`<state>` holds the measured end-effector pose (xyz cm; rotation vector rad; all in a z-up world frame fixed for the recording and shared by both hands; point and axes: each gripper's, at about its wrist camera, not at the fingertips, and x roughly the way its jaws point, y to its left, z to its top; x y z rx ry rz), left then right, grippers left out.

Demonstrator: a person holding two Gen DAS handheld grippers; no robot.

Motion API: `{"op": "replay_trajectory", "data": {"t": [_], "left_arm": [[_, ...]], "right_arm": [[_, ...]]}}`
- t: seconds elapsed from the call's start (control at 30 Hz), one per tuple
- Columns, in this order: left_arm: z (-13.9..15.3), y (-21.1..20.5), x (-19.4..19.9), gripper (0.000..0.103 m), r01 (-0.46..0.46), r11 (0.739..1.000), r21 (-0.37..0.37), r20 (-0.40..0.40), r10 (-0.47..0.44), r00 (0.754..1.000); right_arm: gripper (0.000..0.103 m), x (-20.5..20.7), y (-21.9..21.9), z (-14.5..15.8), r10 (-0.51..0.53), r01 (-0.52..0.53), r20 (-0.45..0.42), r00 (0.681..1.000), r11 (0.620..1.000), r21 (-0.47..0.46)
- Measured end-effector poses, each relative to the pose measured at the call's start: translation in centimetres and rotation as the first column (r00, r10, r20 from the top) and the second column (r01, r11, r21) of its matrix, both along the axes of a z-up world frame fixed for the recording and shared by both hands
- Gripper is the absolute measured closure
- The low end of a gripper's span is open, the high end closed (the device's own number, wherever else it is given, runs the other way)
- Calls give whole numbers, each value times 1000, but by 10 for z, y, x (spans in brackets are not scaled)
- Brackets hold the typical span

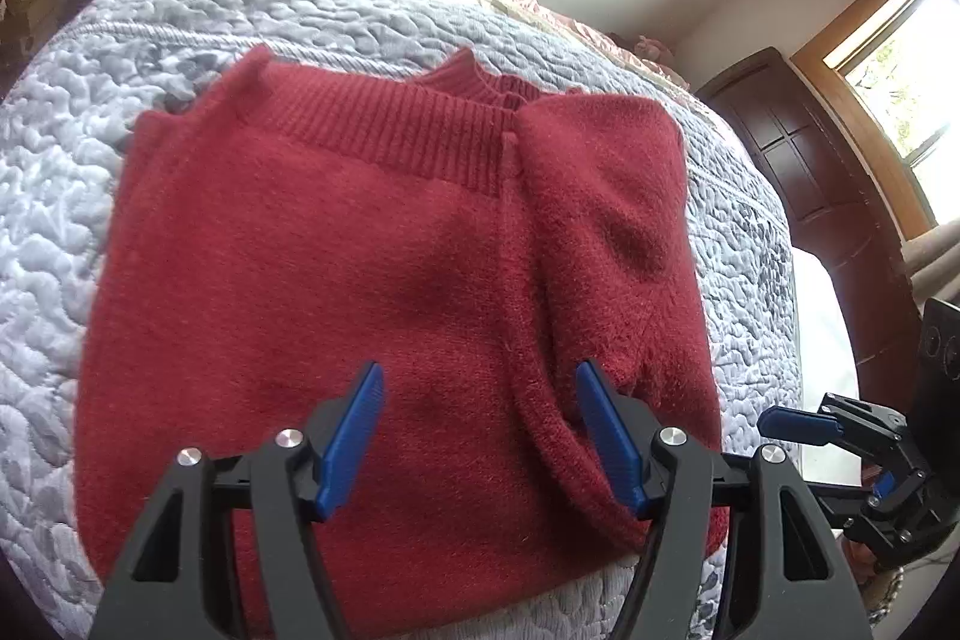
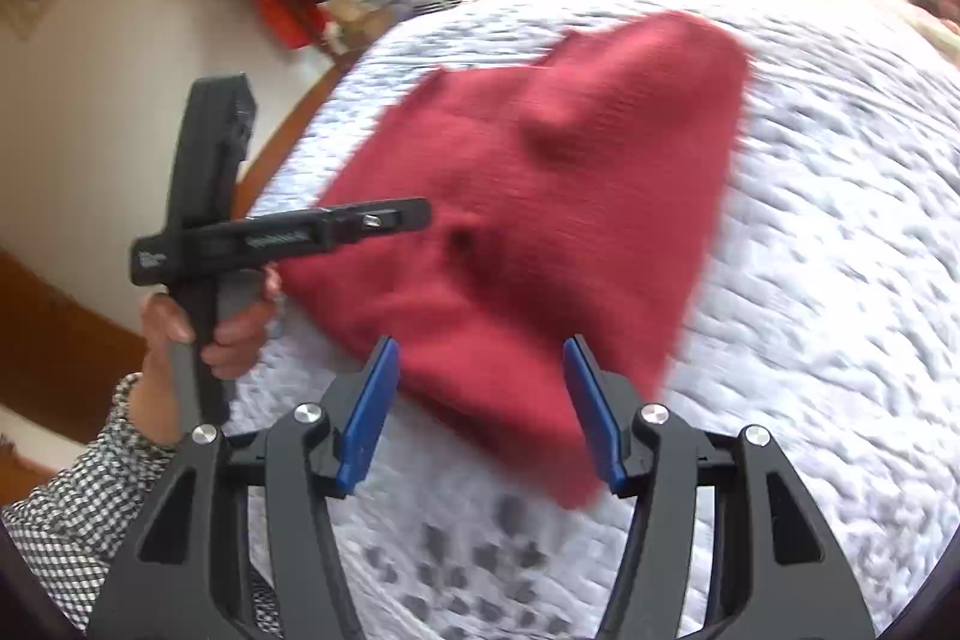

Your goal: Fold small clothes

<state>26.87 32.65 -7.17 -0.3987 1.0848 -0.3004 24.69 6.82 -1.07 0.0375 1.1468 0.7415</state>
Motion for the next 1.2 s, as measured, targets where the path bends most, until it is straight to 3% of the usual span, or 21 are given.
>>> {"op": "replay_trajectory", "data": {"t": [0.3, 0.63, 0.7, 0.87, 1.2], "left_arm": [[-2, -19, 15, 37, 6, 994, -108, -10, -7, 1000], [-15, -44, 32, 39, 33, 995, -99, -41, -37, 998], [-17, -44, 32, 45, 25, 992, -122, -41, -30, 999], [-12, -46, 29, 75, 20, 991, -131, -11, -22, 1000], [27, -23, 9, 81, -22, 991, -130, 127, 38, 991]], "right_arm": [[45, 11, -44, -44, -102, 100, -87, 991, 995, -22], [47, 12, -47, -59, -105, 107, -113, 988, 994, 12], [47, 11, -52, -59, -111, 112, -110, 988, 994, 9], [47, 8, -61, -61, -125, 130, -119, 985, 991, 31], [46, 2, -77, -58, -129, 134, -108, 986, 990, 39]]}}
